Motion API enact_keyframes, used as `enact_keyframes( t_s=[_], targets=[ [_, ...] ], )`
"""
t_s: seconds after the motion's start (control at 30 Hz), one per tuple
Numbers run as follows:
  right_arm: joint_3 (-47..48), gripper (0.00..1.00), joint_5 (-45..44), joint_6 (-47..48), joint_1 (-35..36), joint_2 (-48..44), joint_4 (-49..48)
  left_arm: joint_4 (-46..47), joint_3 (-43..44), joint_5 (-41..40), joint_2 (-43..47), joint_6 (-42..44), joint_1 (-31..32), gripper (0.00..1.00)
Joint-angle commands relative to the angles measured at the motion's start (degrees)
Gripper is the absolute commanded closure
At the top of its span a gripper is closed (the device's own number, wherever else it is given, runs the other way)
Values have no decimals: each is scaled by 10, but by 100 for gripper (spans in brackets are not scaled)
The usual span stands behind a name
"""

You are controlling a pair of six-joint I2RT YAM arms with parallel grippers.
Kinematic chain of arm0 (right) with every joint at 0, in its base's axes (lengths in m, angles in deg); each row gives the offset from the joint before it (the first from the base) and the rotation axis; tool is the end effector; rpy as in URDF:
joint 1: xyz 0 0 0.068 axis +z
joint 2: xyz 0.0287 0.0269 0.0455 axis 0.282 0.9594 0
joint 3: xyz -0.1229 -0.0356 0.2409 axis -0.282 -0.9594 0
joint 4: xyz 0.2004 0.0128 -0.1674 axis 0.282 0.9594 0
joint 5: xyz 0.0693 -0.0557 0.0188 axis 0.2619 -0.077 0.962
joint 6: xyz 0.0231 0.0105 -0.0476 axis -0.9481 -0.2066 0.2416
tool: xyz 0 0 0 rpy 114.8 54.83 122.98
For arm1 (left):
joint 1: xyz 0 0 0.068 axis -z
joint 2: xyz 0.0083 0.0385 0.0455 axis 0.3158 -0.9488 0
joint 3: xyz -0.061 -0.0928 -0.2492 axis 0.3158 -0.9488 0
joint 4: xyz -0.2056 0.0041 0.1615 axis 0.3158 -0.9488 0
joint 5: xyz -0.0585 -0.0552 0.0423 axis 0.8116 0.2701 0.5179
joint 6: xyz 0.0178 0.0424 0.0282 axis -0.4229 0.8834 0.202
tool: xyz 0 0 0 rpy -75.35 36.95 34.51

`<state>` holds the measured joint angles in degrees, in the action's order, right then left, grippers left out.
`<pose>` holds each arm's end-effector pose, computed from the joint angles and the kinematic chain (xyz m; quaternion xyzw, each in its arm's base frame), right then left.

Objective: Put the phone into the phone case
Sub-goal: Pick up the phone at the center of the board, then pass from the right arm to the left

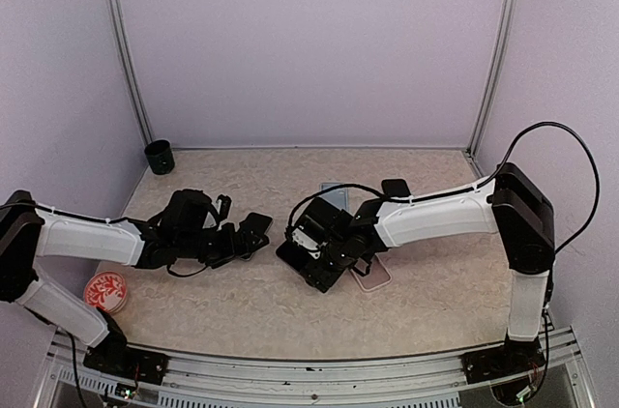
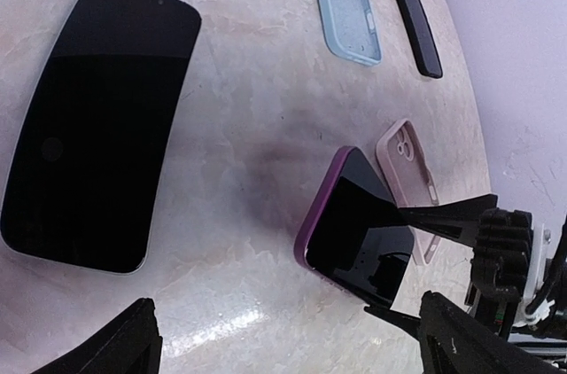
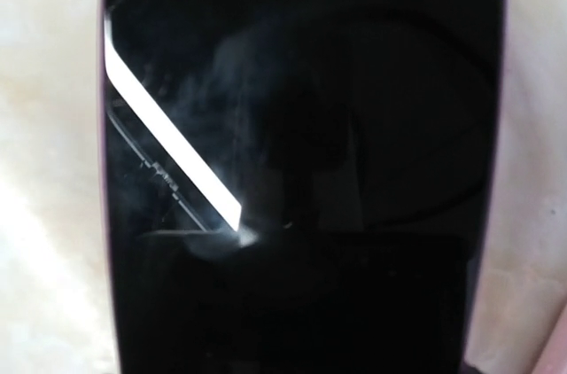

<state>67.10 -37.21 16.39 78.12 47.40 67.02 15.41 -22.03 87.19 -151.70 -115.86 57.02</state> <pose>0.1981 0.3562 0.1647 -0.4158 0.8759 0.0678 0.2352 0.2113 -0.1773 0.1691 -0.0160 0.8922 -0.3611 0.2706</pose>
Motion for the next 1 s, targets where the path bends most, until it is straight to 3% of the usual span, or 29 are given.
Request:
enact_keyframes(
  t_s=[0.0,0.67,0.97],
  targets=[
    [-13,46,-16,17,16,-35,-54,38,-3,30,-11,6,1,2],
    [-56,46,-28,45,48,-76,-125,80,-10,78,-21,7,7,10],
    [-75,45,-26,57,60,-100,-154,112,-13,116,-34,1,10,18]
  ],
)
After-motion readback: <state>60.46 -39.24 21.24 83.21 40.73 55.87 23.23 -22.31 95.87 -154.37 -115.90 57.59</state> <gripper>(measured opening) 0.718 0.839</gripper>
